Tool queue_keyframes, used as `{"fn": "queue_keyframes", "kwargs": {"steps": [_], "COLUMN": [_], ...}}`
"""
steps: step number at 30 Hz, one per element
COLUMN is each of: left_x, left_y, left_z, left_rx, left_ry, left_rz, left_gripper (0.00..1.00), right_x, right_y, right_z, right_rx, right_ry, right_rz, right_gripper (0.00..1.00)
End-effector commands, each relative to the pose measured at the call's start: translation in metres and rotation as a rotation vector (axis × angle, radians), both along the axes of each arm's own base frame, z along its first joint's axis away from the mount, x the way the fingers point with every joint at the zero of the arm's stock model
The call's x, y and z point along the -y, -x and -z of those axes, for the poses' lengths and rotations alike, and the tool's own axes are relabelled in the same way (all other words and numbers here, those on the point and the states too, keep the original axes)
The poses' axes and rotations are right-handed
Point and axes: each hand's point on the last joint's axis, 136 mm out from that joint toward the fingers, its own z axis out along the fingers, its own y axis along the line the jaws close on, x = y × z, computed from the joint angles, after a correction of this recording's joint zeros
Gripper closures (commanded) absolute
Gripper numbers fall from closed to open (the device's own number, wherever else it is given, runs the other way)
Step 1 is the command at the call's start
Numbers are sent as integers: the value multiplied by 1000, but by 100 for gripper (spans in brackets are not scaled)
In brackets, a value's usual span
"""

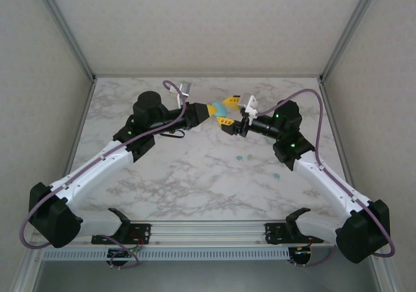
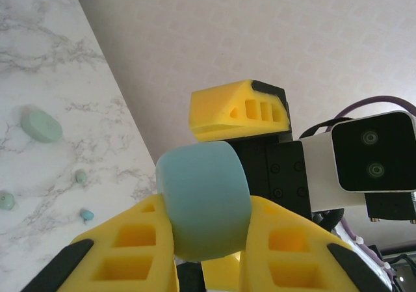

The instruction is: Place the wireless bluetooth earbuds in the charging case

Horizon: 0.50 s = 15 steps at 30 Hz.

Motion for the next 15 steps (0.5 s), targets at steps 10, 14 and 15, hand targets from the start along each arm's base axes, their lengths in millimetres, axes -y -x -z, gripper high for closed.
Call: {"fn": "queue_keyframes", "kwargs": {"steps": [10, 14, 15], "left_x": [-3, -3, -3], "left_y": [6, 6, 7], "left_z": [-15, -16, -16], "left_rx": [47, 50, 48], "left_ry": [19, 22, 22], "left_rz": [16, 17, 18], "left_gripper": [84, 84, 84], "right_x": [0, 0, 0], "right_y": [2, 0, 1], "right_z": [-7, -9, -11], "right_rx": [32, 37, 49], "right_ry": [29, 32, 20], "right_rz": [-6, 5, 4], "right_gripper": [45, 45, 46]}}
